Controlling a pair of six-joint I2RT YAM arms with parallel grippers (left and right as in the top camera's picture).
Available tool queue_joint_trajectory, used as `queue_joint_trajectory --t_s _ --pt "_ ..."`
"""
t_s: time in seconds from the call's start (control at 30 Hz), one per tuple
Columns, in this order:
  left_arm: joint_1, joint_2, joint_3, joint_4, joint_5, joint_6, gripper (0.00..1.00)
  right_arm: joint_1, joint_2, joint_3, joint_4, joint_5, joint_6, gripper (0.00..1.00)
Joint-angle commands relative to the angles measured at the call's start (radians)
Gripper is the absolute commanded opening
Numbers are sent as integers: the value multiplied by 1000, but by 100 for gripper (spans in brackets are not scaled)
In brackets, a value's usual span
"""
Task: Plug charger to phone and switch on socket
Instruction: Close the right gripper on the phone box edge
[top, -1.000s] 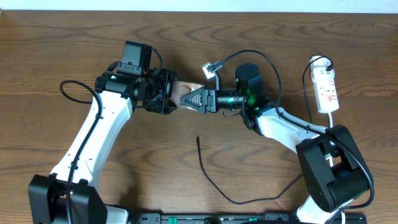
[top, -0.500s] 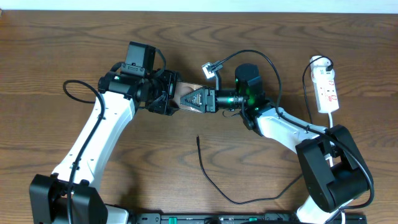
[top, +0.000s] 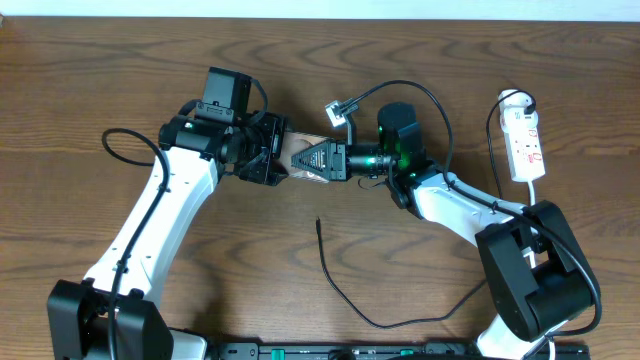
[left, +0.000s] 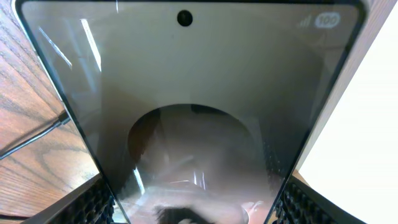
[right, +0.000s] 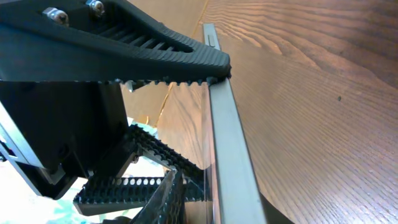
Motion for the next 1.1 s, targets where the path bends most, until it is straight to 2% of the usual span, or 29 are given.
queue_joint_trajectory --t_s 0.0,0.1,0.43,0.67,0.93,0.97,1.0,1.07 --pt "-12 -2 13 6 24 -5 7 11 7 8 -19 11 -20 19" --pt "-15 -2 13 6 24 -5 7 11 7 8 -41 29 -20 15" --pt "-29 -2 13 10 19 -5 7 23 7 8 -39 29 -19 11" --pt "-29 -2 13 10 19 -5 7 29 7 8 -39 29 -19 1" --pt "-29 -2 13 10 19 -5 7 29 7 8 -39 29 -20 1" --pt "-29 -2 13 10 19 -6 9 29 7 8 -39 29 -20 1" --pt "-29 -2 13 10 19 -5 17 28 7 8 -39 29 -19 1" --pt "-29 -2 13 9 10 -5 49 27 7 8 -39 29 -19 1"
